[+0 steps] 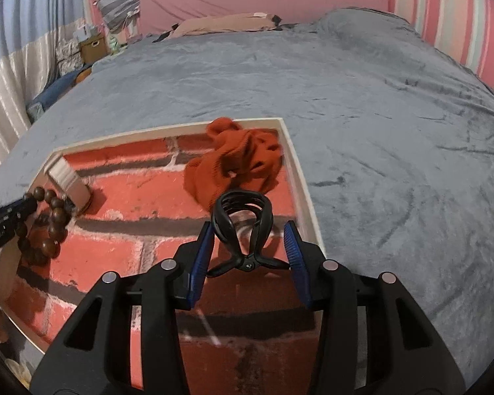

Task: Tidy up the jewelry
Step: 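Carry the bead bracelet and claw clip to the tray and release them, then withdraw both grippers from the tray toward the remaining jewelry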

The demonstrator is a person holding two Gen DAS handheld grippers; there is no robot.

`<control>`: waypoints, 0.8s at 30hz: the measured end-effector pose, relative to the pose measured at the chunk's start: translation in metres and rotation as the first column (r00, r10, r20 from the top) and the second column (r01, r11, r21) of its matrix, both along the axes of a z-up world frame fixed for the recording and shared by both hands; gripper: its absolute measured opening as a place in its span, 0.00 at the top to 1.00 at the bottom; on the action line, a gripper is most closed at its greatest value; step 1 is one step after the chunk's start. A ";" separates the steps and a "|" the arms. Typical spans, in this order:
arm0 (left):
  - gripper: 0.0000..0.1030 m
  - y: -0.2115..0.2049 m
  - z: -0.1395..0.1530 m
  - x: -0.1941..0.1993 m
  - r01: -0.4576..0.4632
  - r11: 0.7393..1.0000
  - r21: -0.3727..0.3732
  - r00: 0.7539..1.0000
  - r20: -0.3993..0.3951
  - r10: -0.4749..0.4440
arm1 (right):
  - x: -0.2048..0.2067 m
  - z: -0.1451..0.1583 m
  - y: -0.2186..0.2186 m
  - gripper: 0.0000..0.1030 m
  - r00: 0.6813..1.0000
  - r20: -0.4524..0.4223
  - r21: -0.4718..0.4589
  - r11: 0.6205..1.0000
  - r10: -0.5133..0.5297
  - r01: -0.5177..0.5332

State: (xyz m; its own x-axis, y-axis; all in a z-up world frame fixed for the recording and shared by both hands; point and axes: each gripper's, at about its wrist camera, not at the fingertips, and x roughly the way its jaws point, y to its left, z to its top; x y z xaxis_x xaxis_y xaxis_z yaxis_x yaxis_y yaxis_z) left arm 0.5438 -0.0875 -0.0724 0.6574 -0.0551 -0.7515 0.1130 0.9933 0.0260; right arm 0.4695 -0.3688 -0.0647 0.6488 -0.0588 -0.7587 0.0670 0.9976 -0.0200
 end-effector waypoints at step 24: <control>0.20 0.020 0.081 -0.078 0.075 0.996 -0.053 0.989 0.131 -0.067 | -0.067 0.063 0.003 0.04 0.992 0.120 -0.008 0.999 0.042 -0.041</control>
